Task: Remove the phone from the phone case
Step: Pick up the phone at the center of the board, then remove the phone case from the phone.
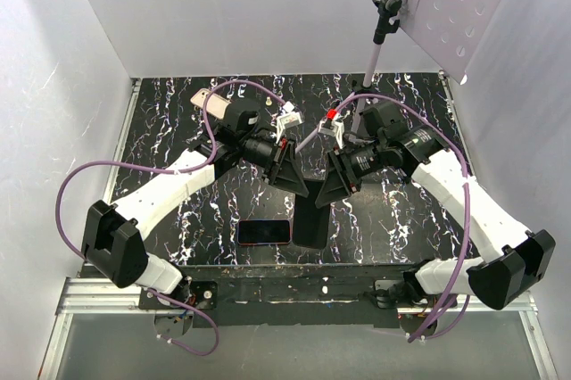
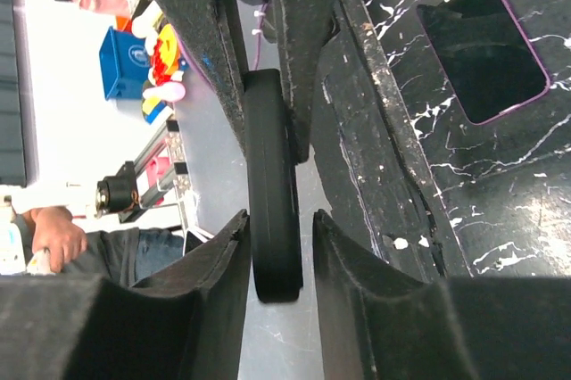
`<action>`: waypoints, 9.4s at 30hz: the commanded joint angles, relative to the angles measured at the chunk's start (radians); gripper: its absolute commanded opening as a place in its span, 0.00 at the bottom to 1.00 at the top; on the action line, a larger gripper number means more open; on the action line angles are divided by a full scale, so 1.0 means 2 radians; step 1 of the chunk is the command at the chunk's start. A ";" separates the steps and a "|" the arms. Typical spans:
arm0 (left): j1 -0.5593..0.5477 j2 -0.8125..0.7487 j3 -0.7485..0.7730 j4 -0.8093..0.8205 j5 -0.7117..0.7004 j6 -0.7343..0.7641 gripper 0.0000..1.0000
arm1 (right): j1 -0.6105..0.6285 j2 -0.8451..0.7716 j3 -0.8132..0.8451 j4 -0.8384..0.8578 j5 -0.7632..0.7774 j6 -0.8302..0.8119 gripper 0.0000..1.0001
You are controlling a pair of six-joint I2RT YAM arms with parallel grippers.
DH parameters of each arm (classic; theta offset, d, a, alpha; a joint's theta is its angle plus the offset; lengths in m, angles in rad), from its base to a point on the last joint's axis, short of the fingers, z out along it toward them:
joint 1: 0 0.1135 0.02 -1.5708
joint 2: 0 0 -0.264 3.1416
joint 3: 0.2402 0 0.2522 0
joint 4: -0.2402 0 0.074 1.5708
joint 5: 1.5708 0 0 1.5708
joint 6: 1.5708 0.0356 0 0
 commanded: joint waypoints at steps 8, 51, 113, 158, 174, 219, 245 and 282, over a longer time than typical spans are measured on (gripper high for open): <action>-0.004 0.003 0.043 0.001 0.038 -0.001 0.00 | 0.020 0.019 0.001 0.055 -0.053 -0.003 0.20; 0.015 -0.024 -0.244 0.747 -0.091 -0.498 0.00 | -0.146 -0.250 -0.246 0.500 0.000 0.429 0.01; -0.028 -0.221 -0.198 0.500 -0.122 -0.262 0.63 | -0.083 -0.202 -0.239 0.786 0.054 0.657 0.01; -0.055 0.025 -0.071 0.726 -0.045 -0.335 0.00 | -0.065 -0.168 -0.261 1.095 0.058 0.917 0.01; -0.052 -0.075 -0.135 0.342 -0.374 -0.225 0.23 | -0.058 -0.206 -0.288 1.020 0.128 0.812 0.01; -0.130 -0.229 -0.171 0.112 -0.350 -0.010 0.71 | -0.070 -0.275 -0.250 0.649 0.199 0.546 0.01; -0.128 -0.229 -0.187 0.300 -0.409 -0.363 0.33 | -0.081 -0.268 -0.272 0.679 0.196 0.563 0.01; -0.068 -0.099 -0.133 0.389 -0.327 -0.427 0.22 | -0.071 -0.239 -0.232 0.579 0.044 0.469 0.01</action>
